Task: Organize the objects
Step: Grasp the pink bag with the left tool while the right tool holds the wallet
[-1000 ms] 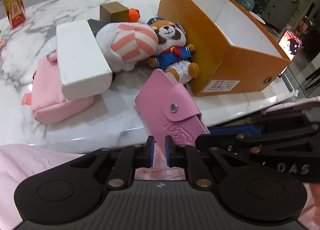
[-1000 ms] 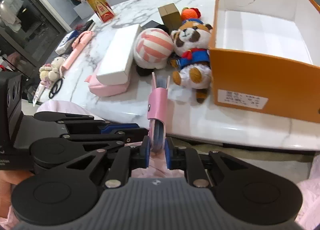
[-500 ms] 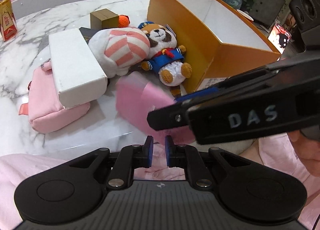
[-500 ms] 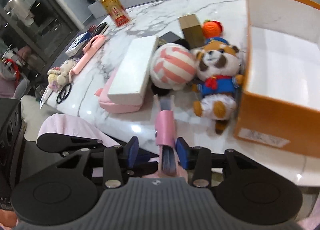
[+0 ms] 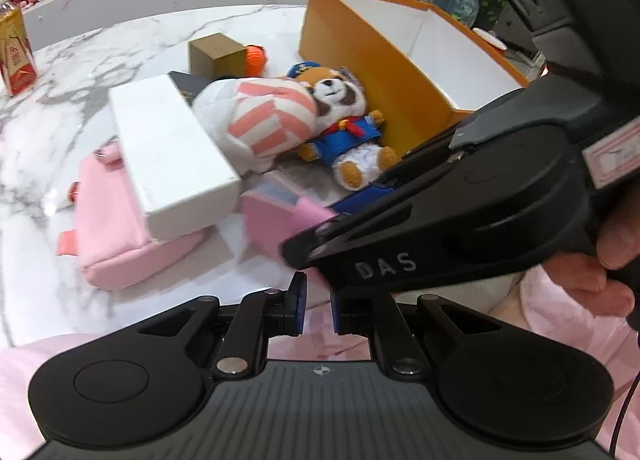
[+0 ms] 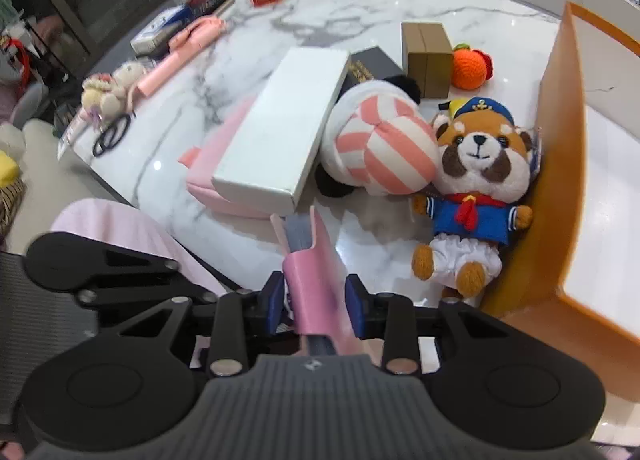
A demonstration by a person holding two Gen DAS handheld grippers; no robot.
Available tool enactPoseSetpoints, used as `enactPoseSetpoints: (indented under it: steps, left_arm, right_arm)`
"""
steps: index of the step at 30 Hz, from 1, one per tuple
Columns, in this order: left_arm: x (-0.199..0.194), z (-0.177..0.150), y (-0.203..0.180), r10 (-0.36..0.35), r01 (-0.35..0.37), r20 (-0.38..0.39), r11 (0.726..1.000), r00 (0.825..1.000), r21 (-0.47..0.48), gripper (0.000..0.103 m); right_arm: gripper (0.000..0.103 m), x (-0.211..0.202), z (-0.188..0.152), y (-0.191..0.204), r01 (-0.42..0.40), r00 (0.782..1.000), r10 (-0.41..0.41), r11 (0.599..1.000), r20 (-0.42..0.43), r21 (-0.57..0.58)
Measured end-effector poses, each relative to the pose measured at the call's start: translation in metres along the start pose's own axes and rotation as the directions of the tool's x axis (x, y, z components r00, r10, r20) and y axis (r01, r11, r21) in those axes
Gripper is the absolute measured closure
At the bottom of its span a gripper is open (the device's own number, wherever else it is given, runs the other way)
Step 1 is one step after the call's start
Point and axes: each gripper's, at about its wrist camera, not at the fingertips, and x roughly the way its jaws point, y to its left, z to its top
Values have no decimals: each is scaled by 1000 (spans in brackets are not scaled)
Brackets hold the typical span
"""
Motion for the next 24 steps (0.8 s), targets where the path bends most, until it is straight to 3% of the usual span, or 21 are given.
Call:
enactPoseSetpoints:
  steps: [2,6,13,17,21,24]
  left_arm:
    - [-7,3,6,29,-29,-16,1000,999,-7,80]
    - [-27,10,30,47,-48,-11,997,999,-57,74]
    - [-44,36,96,120,-112,21,965,992,-239,48]
    - [-18,44,136,120,-113,-1,930,993,-349,48]
    - [13,41,166,79,-92,-48,895,996,-436,48]
    - [22,36,178,18,-36,-41,866,999,-499,48]
  right_arm:
    - [75,4,2,-1,5,1000,-5,1000,-14,-3]
    - [80,3,3,-6,13,1000,-13,1000,-21,-3]
    - [80,-13,13,-7,11,1000,-11,1000,23,-6]
    - [80,-12,23,-7,16,999,-16,1000,31,-11]
    - [80,-7,28,-10,-2,1000,2,1000,14,7]
    - [79,-4,29,-12,-13,1000,13,1000,6,21]
